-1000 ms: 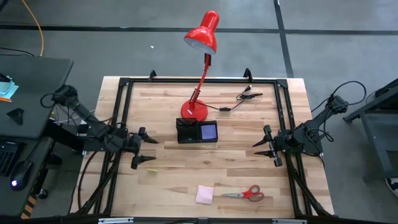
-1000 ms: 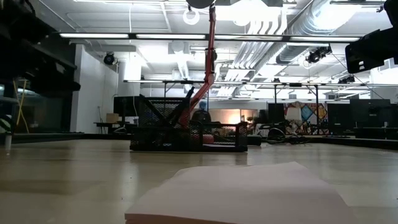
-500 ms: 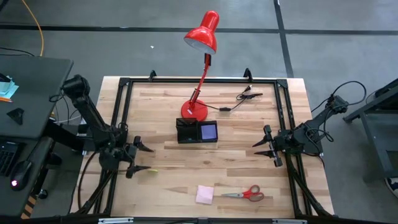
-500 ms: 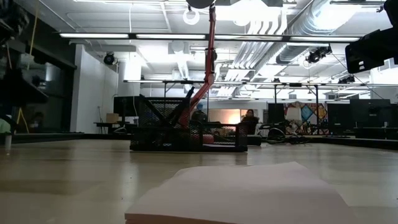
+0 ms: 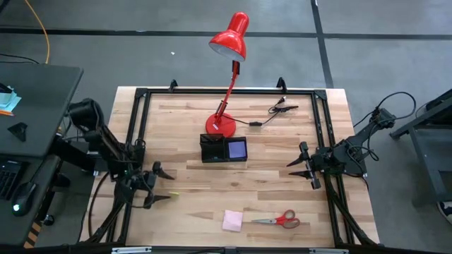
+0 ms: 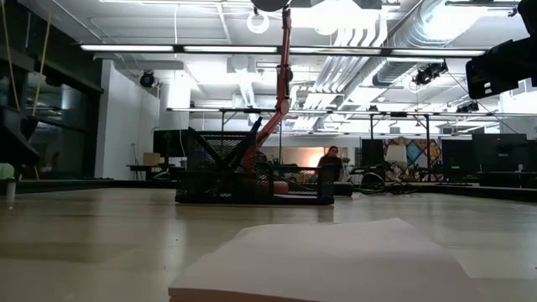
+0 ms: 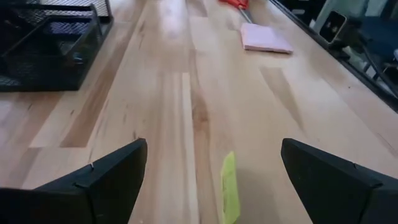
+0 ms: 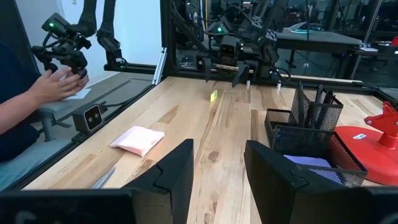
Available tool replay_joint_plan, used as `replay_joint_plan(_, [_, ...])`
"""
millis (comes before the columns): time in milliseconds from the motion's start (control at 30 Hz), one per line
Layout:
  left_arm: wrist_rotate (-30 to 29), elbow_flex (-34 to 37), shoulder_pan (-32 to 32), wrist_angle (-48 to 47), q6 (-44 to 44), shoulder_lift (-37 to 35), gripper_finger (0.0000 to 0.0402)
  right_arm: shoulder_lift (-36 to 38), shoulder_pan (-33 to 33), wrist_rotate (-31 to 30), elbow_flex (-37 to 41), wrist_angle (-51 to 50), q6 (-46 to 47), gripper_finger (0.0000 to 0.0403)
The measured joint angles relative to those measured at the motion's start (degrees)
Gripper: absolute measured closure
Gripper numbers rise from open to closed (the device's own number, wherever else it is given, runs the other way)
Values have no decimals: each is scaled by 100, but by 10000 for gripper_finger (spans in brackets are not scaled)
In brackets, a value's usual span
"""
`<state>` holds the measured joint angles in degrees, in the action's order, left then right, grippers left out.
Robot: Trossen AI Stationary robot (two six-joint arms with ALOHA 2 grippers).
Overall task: Pick and place office supplies into organizer
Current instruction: Put the green eraser into the black desk organizer
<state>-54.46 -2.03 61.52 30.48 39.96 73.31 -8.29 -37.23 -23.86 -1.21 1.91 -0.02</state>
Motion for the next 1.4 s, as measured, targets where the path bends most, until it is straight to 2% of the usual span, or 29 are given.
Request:
replay_joint_plan(367, [118,-536,0,-48,-346,1116,43,0,0,0,0,0,-1,269])
replay_joint_plan(567, [-4,-622,-2,-50,251,1501,43,0,2,1,0,0,-1,269])
replay_joint_plan(667, [-55,-622,-2,-55,507,1584,44,0,1,0,0,0,0,269])
replay_joint_plan(1300, [-15,-616,-4,-353,807,1586,44,0,0,2,0,0,-2,269])
replay_joint_plan(1400, [-16,-616,-4,-364,807,1586,55,0,1,1,0,0,0,269])
